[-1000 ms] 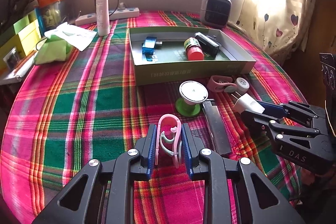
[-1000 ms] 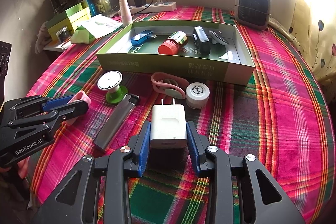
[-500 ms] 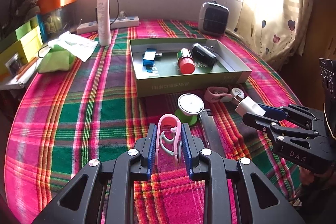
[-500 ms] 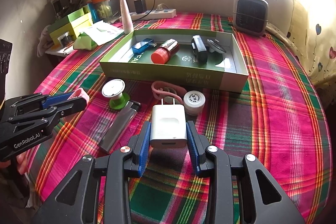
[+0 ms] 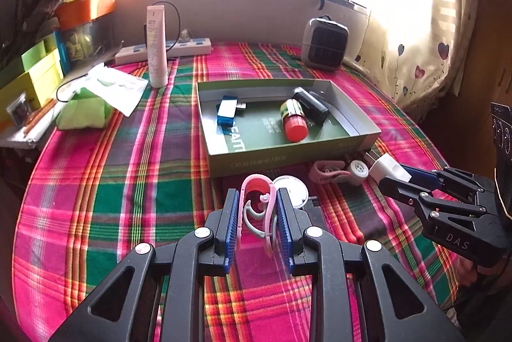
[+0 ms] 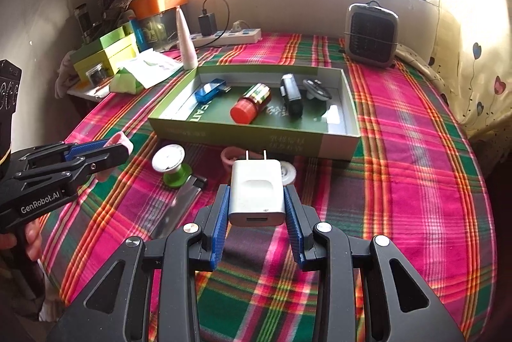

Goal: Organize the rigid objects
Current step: 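Carry the pink clip and white charger over the green box with both grippers, then lower both items into the box and open the left gripper to release the pink clip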

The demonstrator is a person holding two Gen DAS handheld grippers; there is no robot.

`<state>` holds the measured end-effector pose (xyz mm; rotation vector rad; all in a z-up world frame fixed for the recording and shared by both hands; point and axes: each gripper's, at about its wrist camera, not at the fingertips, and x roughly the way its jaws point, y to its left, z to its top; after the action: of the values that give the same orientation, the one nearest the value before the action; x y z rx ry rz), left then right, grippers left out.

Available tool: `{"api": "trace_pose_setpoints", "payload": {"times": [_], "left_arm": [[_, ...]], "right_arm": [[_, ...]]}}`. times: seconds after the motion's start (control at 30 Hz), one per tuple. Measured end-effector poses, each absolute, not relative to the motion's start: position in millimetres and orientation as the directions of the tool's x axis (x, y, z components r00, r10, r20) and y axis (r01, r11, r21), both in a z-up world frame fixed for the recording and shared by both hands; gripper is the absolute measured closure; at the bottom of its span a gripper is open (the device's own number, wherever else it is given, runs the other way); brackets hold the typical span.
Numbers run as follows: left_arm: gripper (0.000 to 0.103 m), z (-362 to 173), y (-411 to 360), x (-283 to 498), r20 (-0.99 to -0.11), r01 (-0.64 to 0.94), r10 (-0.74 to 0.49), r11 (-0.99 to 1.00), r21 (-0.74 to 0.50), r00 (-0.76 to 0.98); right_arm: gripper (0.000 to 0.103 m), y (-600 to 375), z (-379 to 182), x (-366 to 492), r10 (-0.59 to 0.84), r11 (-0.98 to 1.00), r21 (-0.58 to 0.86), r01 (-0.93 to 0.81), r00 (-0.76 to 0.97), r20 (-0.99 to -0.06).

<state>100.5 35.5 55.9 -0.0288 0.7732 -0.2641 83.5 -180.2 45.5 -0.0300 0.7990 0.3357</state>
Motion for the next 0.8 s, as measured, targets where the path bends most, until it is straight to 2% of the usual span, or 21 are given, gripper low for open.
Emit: {"api": "trace_pose_setpoints", "payload": {"times": [0.8], "left_arm": [[0.080, 66, 29, 168, -0.681, 0.226, -0.254, 0.965, -0.133, 0.687]], "right_arm": [[0.068, -189, 65, 146, 0.280, 0.952, 0.115, -0.282, 0.661, -0.697]]}}
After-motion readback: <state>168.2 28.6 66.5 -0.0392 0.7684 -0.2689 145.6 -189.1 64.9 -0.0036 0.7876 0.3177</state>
